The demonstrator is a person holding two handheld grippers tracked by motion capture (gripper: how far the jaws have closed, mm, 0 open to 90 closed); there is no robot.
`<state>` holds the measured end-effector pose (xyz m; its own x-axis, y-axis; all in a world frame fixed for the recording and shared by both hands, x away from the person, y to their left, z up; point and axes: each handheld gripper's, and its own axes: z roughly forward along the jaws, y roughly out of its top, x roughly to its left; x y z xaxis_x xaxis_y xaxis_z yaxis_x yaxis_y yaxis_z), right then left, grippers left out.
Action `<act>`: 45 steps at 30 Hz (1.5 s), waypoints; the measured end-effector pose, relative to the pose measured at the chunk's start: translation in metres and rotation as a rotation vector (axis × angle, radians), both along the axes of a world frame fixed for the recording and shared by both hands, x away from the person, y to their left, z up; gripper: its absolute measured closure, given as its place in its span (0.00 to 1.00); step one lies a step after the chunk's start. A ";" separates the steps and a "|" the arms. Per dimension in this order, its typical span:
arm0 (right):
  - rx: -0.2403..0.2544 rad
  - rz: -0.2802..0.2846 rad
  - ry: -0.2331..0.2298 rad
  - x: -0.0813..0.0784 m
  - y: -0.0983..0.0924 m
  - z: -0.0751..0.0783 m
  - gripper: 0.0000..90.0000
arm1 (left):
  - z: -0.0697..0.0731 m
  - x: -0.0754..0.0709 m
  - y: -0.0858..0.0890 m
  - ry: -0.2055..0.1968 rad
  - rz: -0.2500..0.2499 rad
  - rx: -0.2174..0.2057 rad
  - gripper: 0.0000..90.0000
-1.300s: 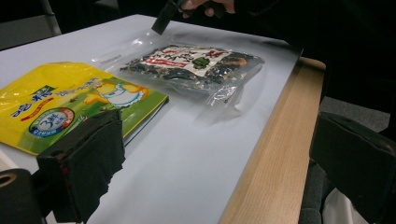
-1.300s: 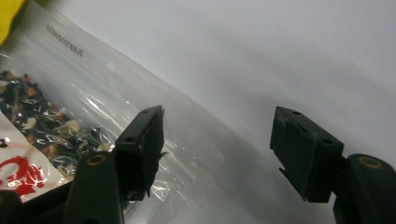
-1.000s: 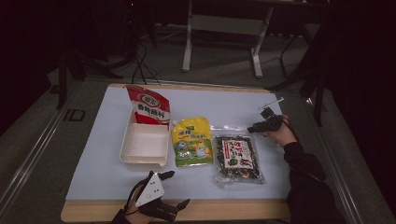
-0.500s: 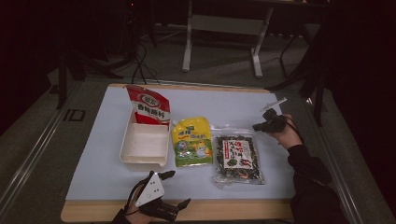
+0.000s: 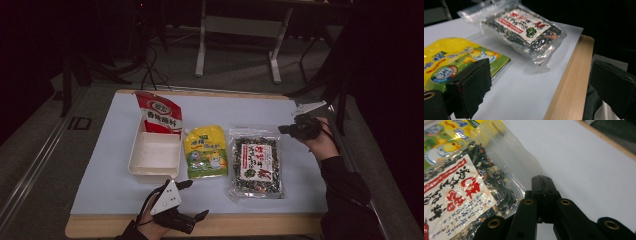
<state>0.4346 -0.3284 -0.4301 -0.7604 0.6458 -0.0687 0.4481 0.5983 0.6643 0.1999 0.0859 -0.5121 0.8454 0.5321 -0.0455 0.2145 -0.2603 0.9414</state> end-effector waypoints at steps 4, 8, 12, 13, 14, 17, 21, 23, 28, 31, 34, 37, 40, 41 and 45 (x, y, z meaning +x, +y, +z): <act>0.002 0.018 -0.032 -0.009 0.004 0.011 1.00 | 0.003 0.003 -0.004 0.020 0.027 0.008 0.08; 0.009 0.058 -0.091 -0.027 0.008 0.031 1.00 | 0.019 0.007 -0.012 0.044 0.043 -0.022 0.08; 0.024 0.088 -0.126 -0.040 0.010 0.041 1.00 | 0.030 0.017 -0.025 0.033 0.027 0.016 0.08; 0.024 0.088 -0.126 -0.040 0.010 0.041 1.00 | 0.030 0.017 -0.025 0.033 0.027 0.016 0.08; 0.028 0.093 -0.135 -0.044 0.010 0.043 1.00 | 0.032 0.021 -0.030 0.045 0.016 0.029 0.08; 0.032 0.120 -0.165 -0.058 0.012 0.050 1.00 | 0.031 0.033 -0.041 0.083 -0.011 0.047 0.08; 0.038 0.145 -0.199 -0.071 0.014 0.058 1.00 | 0.019 0.054 -0.057 0.131 -0.022 0.083 0.09; 0.039 0.158 -0.212 -0.076 0.014 0.063 1.00 | 0.017 0.058 -0.059 0.141 -0.019 0.090 0.09; 0.038 0.177 -0.242 -0.086 0.018 0.071 1.00 | 0.006 0.082 -0.065 0.191 -0.003 0.053 0.09; 0.046 0.195 -0.255 -0.092 0.021 0.074 1.00 | 0.007 0.093 -0.067 0.183 -0.027 0.033 0.14; 0.048 0.211 -0.269 -0.097 0.025 0.077 1.00 | 0.007 0.103 -0.069 0.190 -0.070 0.015 0.18; 0.047 0.222 -0.279 -0.100 0.028 0.079 1.00 | 0.005 0.108 -0.073 0.206 -0.102 0.005 0.23; 0.049 0.235 -0.290 -0.105 0.030 0.082 1.00 | 0.003 0.110 -0.078 0.225 -0.186 -0.022 0.41; 0.050 0.237 -0.290 -0.106 0.031 0.083 1.00 | 0.002 0.110 -0.080 0.244 -0.232 -0.056 0.51; 0.058 0.242 -0.298 -0.109 0.029 0.085 1.00 | 0.005 0.107 -0.082 0.247 -0.277 -0.073 0.68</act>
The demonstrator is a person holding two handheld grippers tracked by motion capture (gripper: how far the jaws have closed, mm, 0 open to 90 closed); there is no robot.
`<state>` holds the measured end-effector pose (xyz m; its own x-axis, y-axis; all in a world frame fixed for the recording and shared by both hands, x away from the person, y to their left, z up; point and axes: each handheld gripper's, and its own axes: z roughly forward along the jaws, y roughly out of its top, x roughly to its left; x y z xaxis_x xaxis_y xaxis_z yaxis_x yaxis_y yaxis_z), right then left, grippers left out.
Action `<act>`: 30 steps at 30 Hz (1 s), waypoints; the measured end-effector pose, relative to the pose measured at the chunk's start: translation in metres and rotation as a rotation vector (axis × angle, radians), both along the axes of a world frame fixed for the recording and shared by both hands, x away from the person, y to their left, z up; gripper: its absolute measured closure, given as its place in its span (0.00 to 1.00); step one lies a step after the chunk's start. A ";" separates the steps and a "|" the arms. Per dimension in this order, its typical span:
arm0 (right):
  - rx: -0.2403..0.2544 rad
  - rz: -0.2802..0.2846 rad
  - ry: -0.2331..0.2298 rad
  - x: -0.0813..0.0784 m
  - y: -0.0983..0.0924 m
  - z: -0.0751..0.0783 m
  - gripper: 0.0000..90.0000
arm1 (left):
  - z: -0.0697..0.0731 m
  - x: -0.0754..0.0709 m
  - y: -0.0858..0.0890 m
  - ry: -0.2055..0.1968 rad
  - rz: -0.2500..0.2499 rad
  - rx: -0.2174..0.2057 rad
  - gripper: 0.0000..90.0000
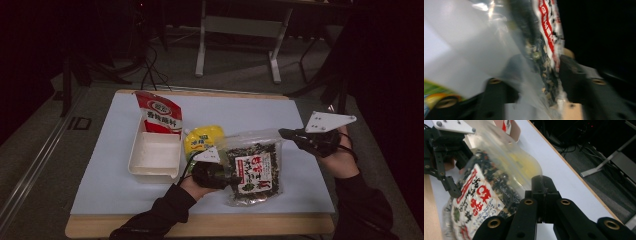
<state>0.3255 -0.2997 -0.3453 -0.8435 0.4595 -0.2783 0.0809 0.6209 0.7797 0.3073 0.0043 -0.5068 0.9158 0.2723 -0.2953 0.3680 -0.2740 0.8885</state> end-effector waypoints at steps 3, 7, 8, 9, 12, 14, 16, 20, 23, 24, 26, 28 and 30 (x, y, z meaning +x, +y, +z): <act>0.006 -0.001 -0.001 -0.002 -0.003 0.002 1.00 | 0.005 -0.003 -0.001 0.001 -0.013 -0.001 0.77; 0.017 0.007 -0.011 -0.009 -0.006 0.010 1.00 | 0.014 -0.006 0.002 0.003 -0.014 -0.017 0.85; 0.023 0.008 -0.023 -0.011 -0.007 0.012 1.00 | 0.016 -0.005 0.003 0.038 -0.030 -0.036 0.86; 0.042 0.021 -0.015 -0.013 -0.009 0.015 1.00 | 0.021 -0.008 0.003 0.002 -0.023 -0.013 0.86; 0.050 0.019 -0.034 -0.016 -0.010 0.021 1.00 | 0.034 -0.014 0.002 -0.028 -0.016 0.006 0.86; 0.063 0.021 -0.044 -0.018 -0.011 0.025 1.00 | 0.041 -0.016 0.003 -0.030 -0.007 0.007 0.87; 0.087 0.027 -0.048 -0.019 -0.013 0.028 0.98 | 0.047 -0.018 0.003 -0.058 0.005 0.023 0.87; 0.148 0.035 -0.051 -0.021 -0.018 0.030 0.80 | 0.058 -0.019 0.007 -0.071 0.027 0.033 0.87; 0.181 0.013 -0.051 -0.020 -0.023 0.030 0.68 | 0.063 -0.020 0.012 -0.073 0.039 0.036 0.87; 0.188 0.011 -0.050 -0.020 -0.024 0.029 0.63 | 0.065 -0.020 0.014 -0.080 0.044 0.034 0.87; 0.202 -0.003 -0.045 -0.019 -0.027 0.027 0.58 | 0.069 -0.021 0.019 -0.077 0.054 0.036 0.87; 0.217 -0.004 -0.032 -0.018 -0.029 0.023 0.52 | 0.073 -0.022 0.024 -0.088 0.072 0.030 0.87; 0.218 -0.022 -0.018 -0.018 -0.030 0.017 0.49 | 0.079 -0.022 0.032 -0.092 0.075 0.010 0.87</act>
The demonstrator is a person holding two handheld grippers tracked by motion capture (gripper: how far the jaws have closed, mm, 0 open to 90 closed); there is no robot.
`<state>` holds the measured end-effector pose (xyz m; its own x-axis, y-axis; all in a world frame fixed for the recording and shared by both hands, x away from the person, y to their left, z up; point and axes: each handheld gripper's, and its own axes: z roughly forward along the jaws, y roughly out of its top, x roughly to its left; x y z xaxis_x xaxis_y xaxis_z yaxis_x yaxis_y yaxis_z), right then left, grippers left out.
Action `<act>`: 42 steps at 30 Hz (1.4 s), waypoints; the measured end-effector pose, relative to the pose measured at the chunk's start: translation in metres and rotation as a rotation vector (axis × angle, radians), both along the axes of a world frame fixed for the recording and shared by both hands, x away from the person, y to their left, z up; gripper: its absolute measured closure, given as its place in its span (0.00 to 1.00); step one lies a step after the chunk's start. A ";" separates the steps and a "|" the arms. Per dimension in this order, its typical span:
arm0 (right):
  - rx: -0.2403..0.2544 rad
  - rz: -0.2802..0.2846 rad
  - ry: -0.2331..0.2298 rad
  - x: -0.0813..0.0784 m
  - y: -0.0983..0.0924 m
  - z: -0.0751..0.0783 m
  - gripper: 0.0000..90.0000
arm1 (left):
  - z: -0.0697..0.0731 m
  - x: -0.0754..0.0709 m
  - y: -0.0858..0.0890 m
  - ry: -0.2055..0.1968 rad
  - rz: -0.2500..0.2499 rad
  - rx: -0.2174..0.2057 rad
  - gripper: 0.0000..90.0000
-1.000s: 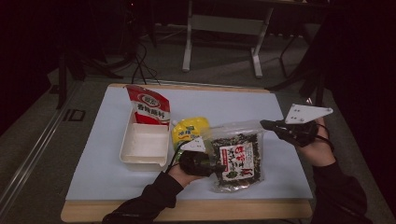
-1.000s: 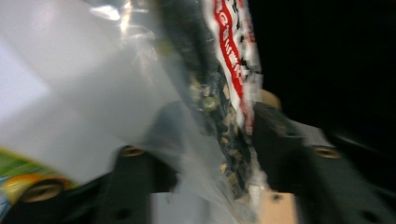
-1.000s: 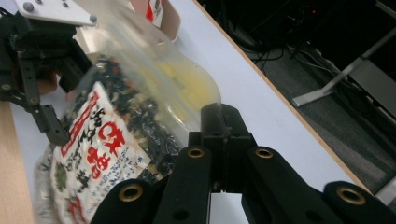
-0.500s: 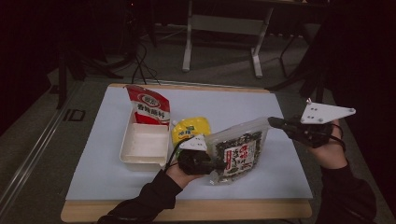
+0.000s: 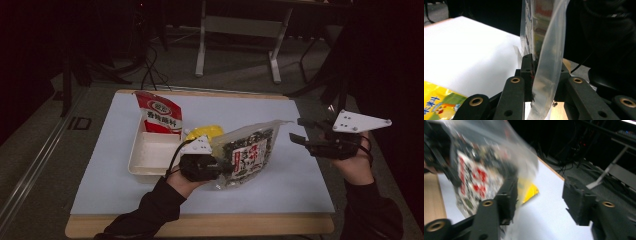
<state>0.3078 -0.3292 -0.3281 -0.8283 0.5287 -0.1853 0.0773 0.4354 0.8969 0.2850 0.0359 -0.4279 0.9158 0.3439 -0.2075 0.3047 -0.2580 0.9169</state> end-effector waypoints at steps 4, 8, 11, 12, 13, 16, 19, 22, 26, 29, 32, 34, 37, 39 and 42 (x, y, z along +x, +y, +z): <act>0.037 0.004 0.052 0.003 -0.002 -0.015 0.41 | 0.014 -0.001 0.017 -0.034 0.045 -0.009 0.87; 0.068 -0.002 0.089 0.006 0.001 -0.032 0.32 | 0.023 -0.002 0.031 -0.049 0.072 -0.013 0.87; 0.088 0.002 0.088 0.007 0.003 -0.044 0.25 | 0.027 -0.002 0.038 -0.056 0.088 -0.015 0.87; 0.086 -0.011 0.087 0.009 0.004 -0.048 0.24 | 0.030 -0.002 0.045 -0.062 0.103 -0.013 0.87; 0.094 -0.015 0.093 0.010 0.004 -0.052 0.23 | 0.031 -0.003 0.049 -0.067 0.114 -0.016 0.87; 0.130 0.006 0.127 0.013 0.003 -0.061 0.18 | 0.035 -0.003 0.062 -0.077 0.140 -0.019 0.87; 0.163 0.023 0.144 0.014 0.003 -0.068 0.16 | 0.037 -0.004 0.069 -0.078 0.154 -0.025 0.87; 0.162 0.032 0.147 0.012 0.002 -0.073 0.15 | 0.040 -0.006 0.080 -0.090 0.178 -0.015 0.87; 0.174 0.017 0.163 0.013 0.002 -0.081 0.16 | 0.042 -0.008 0.102 -0.089 0.214 -0.010 0.87; 0.185 0.024 0.173 0.014 0.002 -0.087 0.16 | 0.043 -0.010 0.114 -0.095 0.241 0.003 0.87; 0.180 0.050 0.179 0.016 0.002 -0.094 0.17 | 0.042 -0.012 0.127 -0.101 0.267 0.010 0.87; 0.174 0.047 0.177 0.017 0.001 -0.097 0.17 | 0.042 -0.012 0.132 -0.099 0.275 0.010 0.87; 0.167 0.030 0.203 0.019 -0.002 -0.107 0.16 | 0.038 -0.014 0.146 -0.095 0.308 0.012 0.87; 0.167 0.029 0.215 0.020 -0.003 -0.110 0.16 | 0.036 -0.014 0.155 -0.091 0.328 0.018 0.87; 0.163 0.027 0.240 0.021 -0.003 -0.119 0.16 | 0.032 -0.014 0.166 -0.091 0.354 0.041 0.86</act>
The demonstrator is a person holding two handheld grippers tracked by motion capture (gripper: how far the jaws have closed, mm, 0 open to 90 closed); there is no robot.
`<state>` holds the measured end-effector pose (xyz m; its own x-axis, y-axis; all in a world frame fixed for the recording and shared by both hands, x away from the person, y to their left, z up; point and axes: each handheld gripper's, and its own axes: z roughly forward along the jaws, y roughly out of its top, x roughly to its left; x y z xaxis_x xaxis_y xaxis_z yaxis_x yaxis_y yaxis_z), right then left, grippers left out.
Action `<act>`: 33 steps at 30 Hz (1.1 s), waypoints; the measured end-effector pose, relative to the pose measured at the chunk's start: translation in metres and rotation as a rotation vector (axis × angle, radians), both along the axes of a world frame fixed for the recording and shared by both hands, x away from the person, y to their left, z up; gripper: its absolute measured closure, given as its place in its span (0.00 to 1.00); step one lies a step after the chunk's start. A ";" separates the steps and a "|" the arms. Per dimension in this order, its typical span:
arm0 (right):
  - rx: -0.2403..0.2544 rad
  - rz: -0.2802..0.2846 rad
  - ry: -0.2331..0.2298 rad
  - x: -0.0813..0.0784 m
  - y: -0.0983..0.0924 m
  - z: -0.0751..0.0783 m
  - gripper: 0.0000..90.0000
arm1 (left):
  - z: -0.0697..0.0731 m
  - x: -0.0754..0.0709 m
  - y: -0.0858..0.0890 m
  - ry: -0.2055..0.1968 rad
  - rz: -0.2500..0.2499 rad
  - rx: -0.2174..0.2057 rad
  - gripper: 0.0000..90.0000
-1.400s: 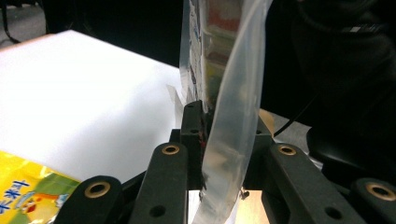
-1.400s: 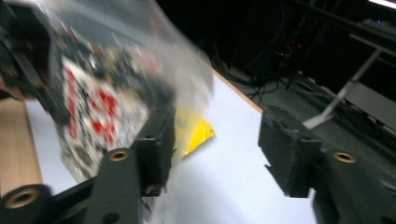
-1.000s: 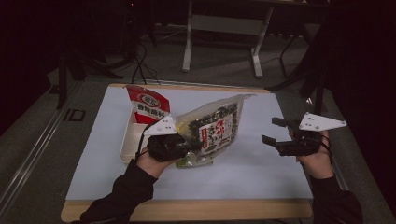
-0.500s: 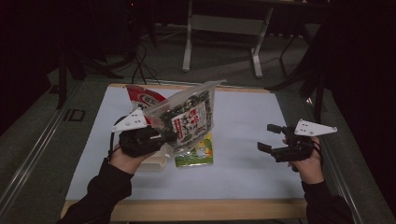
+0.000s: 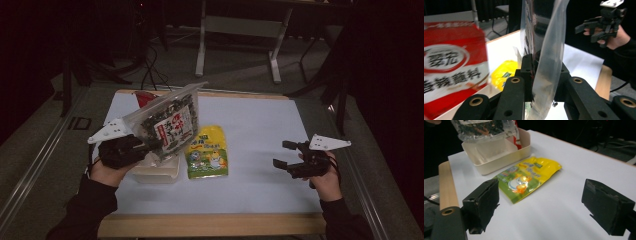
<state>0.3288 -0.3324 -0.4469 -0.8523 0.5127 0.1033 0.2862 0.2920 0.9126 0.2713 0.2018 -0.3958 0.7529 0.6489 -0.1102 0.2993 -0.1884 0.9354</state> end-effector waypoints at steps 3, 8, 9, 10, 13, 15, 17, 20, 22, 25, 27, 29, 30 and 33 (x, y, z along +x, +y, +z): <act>0.005 0.008 0.011 0.000 0.002 -0.003 0.16 | -0.005 0.001 0.011 0.005 0.023 0.007 0.87; 0.010 0.022 0.015 -0.001 0.004 -0.004 0.16 | -0.012 0.002 0.025 0.011 0.059 0.042 0.87; 0.011 0.023 0.016 -0.001 0.004 -0.004 0.16 | -0.014 0.002 0.027 0.012 0.061 0.050 0.87; 0.011 0.022 0.014 -0.001 0.005 -0.004 0.16 | -0.015 0.003 0.029 0.015 0.063 0.058 0.87; 0.015 0.025 0.023 -0.001 0.005 -0.004 0.16 | -0.021 0.007 0.035 0.030 0.073 0.063 0.87; 0.014 0.026 0.023 -0.001 0.005 -0.004 0.16 | -0.024 0.010 0.038 0.030 0.078 0.064 0.87; 0.015 0.028 0.024 0.000 0.006 -0.005 0.16 | -0.027 0.013 0.039 0.036 0.077 0.068 0.87; 0.011 0.031 0.027 0.000 0.008 -0.005 0.16 | -0.030 0.017 0.038 0.049 0.060 0.084 0.86; 0.010 0.033 0.025 0.000 0.008 -0.005 0.16 | -0.032 0.019 0.037 0.057 0.053 0.103 0.86; 0.011 0.036 0.025 0.001 0.009 -0.004 0.16 | -0.032 0.022 0.036 0.063 0.052 0.112 0.86; 0.010 0.038 0.026 0.000 0.010 -0.004 0.16 | -0.032 0.023 0.037 0.070 0.050 0.107 0.87; 0.004 0.038 0.024 0.000 0.010 -0.004 0.16 | -0.032 0.024 0.036 0.070 0.046 0.109 0.86; 0.005 0.039 0.024 0.000 0.010 -0.004 0.16 | -0.032 0.024 0.037 0.071 0.042 0.108 0.86; 0.009 0.038 0.025 0.000 0.009 -0.003 0.16 | -0.032 0.021 0.037 0.070 0.037 0.101 0.86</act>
<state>0.3285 -0.3237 -0.4503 -0.8684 0.4788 0.1292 0.2975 0.2946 0.9081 0.2925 0.2392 -0.4275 0.7207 0.6868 -0.0943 0.3713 -0.2677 0.8891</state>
